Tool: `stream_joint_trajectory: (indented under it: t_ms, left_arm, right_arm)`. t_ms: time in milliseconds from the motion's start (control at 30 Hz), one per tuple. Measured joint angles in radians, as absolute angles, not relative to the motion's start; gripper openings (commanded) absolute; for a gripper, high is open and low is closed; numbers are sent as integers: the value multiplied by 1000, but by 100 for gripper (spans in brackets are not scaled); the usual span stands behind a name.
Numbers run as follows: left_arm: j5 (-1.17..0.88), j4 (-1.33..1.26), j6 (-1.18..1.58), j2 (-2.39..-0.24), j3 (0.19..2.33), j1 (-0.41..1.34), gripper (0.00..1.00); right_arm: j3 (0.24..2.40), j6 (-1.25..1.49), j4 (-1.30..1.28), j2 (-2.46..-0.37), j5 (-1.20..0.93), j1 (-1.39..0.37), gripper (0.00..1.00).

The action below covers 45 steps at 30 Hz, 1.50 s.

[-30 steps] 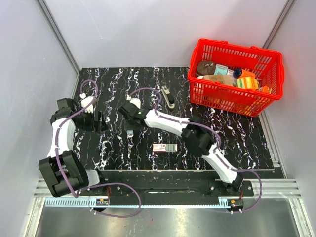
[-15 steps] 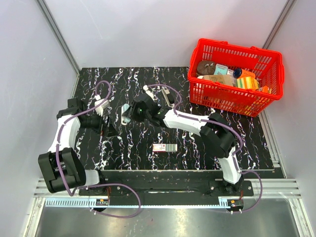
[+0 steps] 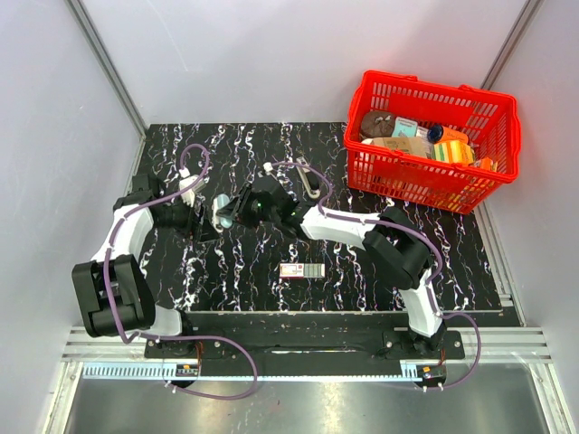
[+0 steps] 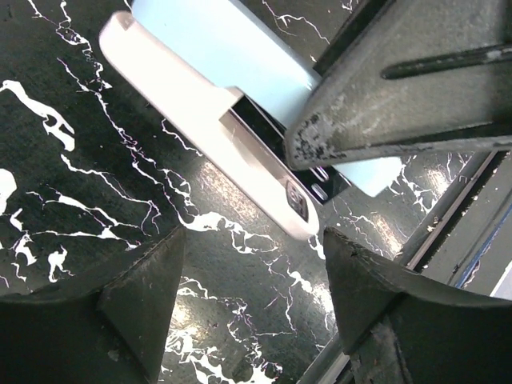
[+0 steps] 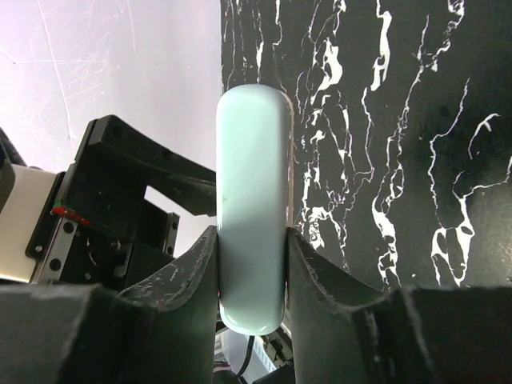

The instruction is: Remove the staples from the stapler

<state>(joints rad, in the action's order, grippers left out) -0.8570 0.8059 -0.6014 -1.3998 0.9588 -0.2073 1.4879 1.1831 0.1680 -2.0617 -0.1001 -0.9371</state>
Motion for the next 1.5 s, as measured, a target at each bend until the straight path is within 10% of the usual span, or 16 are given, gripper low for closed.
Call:
stream_joint_trajectory:
  t_ms: [233, 933, 1500]
  left_arm:
    - [-877, 783, -601, -1418, 959, -207, 70]
    - [-892, 792, -598, -1424, 958, -206, 1]
    - [-759, 764, -711, -1383, 946, -188, 0]
  right_arm:
    - [1455, 1220, 216, -2062, -133, -940, 0]
    - [1385, 1241, 279, -2047, -172, -941, 0]
    - [1338, 1139, 262, -2009, -310, -935, 0]
